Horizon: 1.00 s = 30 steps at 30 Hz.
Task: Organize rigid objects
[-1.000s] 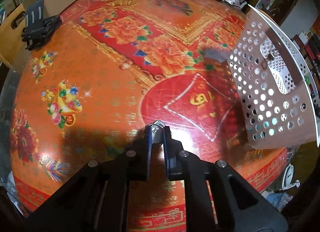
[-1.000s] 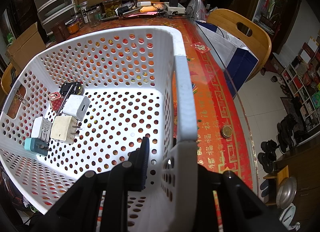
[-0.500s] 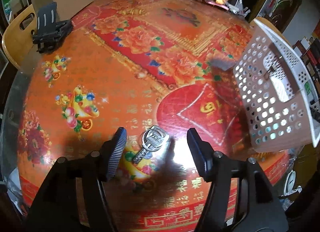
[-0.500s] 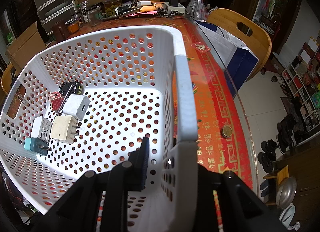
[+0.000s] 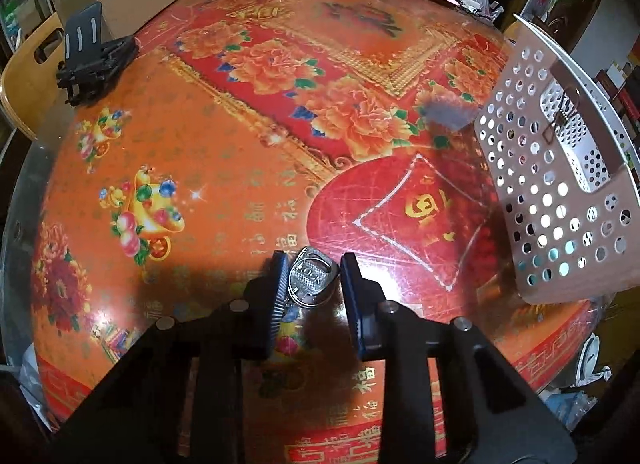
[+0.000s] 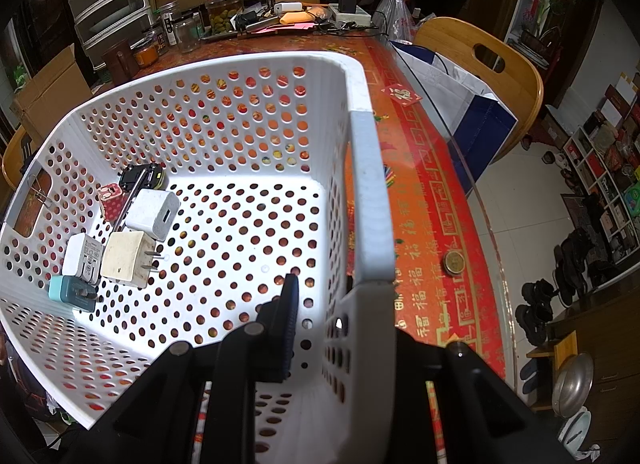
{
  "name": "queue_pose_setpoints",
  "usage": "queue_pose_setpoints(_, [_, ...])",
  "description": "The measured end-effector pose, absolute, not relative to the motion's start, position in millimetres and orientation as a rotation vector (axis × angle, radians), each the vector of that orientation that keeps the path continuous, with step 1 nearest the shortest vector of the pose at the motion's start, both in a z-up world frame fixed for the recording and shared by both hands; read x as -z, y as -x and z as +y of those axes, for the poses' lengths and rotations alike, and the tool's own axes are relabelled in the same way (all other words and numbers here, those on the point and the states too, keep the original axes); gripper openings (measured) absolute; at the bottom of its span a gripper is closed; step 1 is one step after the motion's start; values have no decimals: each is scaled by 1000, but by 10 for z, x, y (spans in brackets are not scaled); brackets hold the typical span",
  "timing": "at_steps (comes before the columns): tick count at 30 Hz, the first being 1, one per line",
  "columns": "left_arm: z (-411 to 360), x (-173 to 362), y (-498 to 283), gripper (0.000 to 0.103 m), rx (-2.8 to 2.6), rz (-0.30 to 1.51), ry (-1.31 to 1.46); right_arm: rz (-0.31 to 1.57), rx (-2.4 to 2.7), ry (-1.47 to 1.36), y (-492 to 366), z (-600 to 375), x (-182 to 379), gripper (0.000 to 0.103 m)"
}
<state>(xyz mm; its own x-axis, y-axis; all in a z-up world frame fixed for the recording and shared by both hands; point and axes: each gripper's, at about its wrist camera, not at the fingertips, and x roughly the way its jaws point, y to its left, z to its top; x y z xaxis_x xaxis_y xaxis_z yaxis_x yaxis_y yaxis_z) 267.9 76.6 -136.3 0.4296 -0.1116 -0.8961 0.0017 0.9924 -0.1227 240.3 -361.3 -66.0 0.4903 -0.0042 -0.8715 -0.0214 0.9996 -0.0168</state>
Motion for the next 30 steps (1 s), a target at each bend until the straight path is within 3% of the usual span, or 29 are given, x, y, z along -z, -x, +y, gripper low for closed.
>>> queue_pose_setpoints(5, [771, 1308, -2651, 24, 70, 1109, 111, 1058, -10, 27, -2403, -3614, 660, 19])
queue_pose_setpoints(7, [784, 1271, -2627, 5, 80, 1105, 113, 1058, -10, 27, -2402, -3614, 660, 19])
queue_pose_setpoints(21, [802, 1232, -2584, 5, 89, 1097, 117, 1058, -11, 27, -2404, -3613, 659, 19])
queue_pose_setpoints(23, [797, 1214, -2560, 9, 94, 1096, 112, 1059, -10, 27, -2403, -3613, 659, 19])
queue_pose_setpoints(28, [800, 1236, -2514, 49, 92, 1099, 100, 1058, -10, 27, -2404, -3613, 658, 19])
queue_pose_setpoints(30, [815, 1239, -2496, 54, 95, 1100, 107, 1059, -10, 27, -2410, -3612, 659, 19])
